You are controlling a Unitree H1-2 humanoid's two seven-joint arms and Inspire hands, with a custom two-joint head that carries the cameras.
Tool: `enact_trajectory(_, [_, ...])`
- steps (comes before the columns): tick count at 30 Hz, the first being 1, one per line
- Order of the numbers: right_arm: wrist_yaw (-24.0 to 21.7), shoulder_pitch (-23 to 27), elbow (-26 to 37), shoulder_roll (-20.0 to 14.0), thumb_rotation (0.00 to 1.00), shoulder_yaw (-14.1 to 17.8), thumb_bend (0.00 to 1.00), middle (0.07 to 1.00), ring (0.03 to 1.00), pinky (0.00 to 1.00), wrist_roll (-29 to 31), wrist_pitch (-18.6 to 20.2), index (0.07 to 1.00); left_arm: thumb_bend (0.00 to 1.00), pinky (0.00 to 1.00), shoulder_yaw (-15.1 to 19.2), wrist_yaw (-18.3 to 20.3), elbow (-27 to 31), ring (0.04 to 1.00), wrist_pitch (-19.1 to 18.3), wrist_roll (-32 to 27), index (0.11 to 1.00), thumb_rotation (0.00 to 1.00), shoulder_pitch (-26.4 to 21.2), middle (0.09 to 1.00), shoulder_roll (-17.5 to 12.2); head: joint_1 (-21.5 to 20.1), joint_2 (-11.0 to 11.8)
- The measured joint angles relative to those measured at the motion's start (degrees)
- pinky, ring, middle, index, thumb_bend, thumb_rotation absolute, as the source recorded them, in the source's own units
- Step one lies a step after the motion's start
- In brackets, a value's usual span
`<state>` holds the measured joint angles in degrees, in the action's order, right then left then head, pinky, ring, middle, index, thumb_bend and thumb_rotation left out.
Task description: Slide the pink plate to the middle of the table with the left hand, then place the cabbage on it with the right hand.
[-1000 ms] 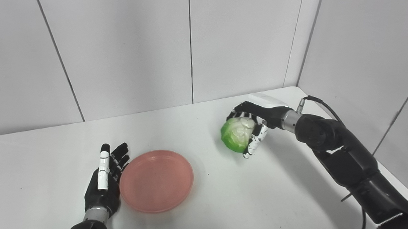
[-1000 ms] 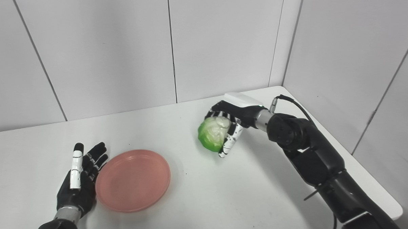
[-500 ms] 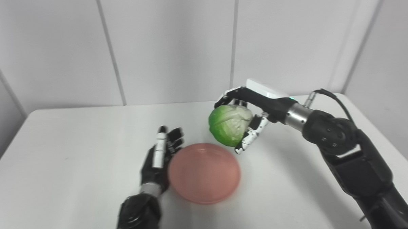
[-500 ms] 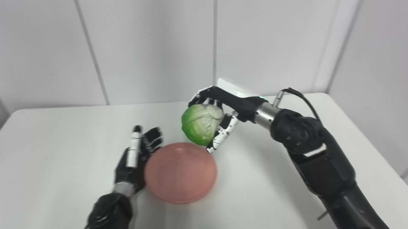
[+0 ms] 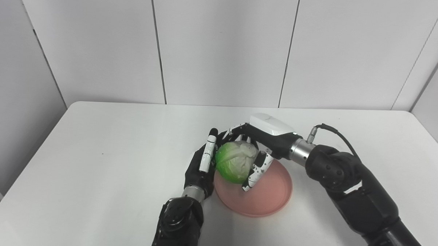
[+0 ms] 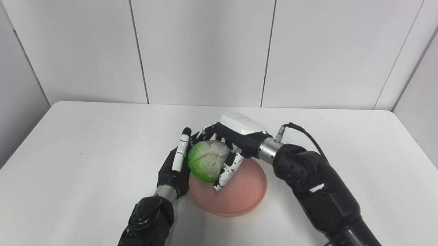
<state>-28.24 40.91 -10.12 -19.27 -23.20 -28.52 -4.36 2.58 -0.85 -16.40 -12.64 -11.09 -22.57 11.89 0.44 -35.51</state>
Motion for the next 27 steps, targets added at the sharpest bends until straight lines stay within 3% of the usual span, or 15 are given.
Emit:
enact_trajectory(7, [0.29,-1.56,-3.22,-0.27,0.0,-1.57,0.53,0.477,0.343,0.28,-2.68,-1.08,0.492,0.69,0.9,-0.25,-0.02,0.48,0.9,-0.1,1.03,0.719,0.86,0.35,0.853,-0.41,-0.44,-0.53])
enact_trajectory(22, [0.26,-2.94,-3.44,-0.56,0.01,-1.87,0.53,0.482,0.381,0.32,-3.62,-1.15,0.492,0.67,0.89,-0.3,-0.02,1.3,0.888,-1.33,1.07,0.716,0.87,0.65,0.844,-0.38,-1.14,-1.32])
enact_trajectory(23, [0.21,-2.93,-3.42,-0.65,0.1,-1.81,0.52,0.488,0.396,0.33,-3.3,-1.15,0.494,0.67,0.89,-0.34,-0.02,1.32,0.89,-1.33,1.07,0.719,0.87,0.68,0.848,-0.38,-1.32,-1.32])
enact_trajectory(24, [0.15,-2.93,-3.4,-0.75,0.31,-1.79,0.72,0.508,0.424,0.36,-3.12,-1.15,0.572,0.67,0.89,-0.35,-0.02,1.35,0.894,-1.33,1.08,0.726,0.87,0.71,0.853,-0.37,-1.41,-1.32])
enact_trajectory(25, [0.1,-2.94,-3.37,-0.86,0.47,-1.78,0.83,0.554,0.479,0.41,-2.92,-1.15,0.619,0.67,0.88,-0.36,-0.02,1.35,0.895,-1.33,1.1,0.732,0.87,0.72,0.858,-0.38,-1.41,-1.32])
enact_trajectory(27, [0.06,-2.93,-3.35,-1.12,0.52,-1.76,0.87,0.577,0.504,0.44,-2.62,-1.16,0.636,0.67,0.88,-0.39,-0.02,1.35,0.895,-1.33,1.22,0.734,0.87,0.72,0.86,-0.36,-1.49,-1.32])
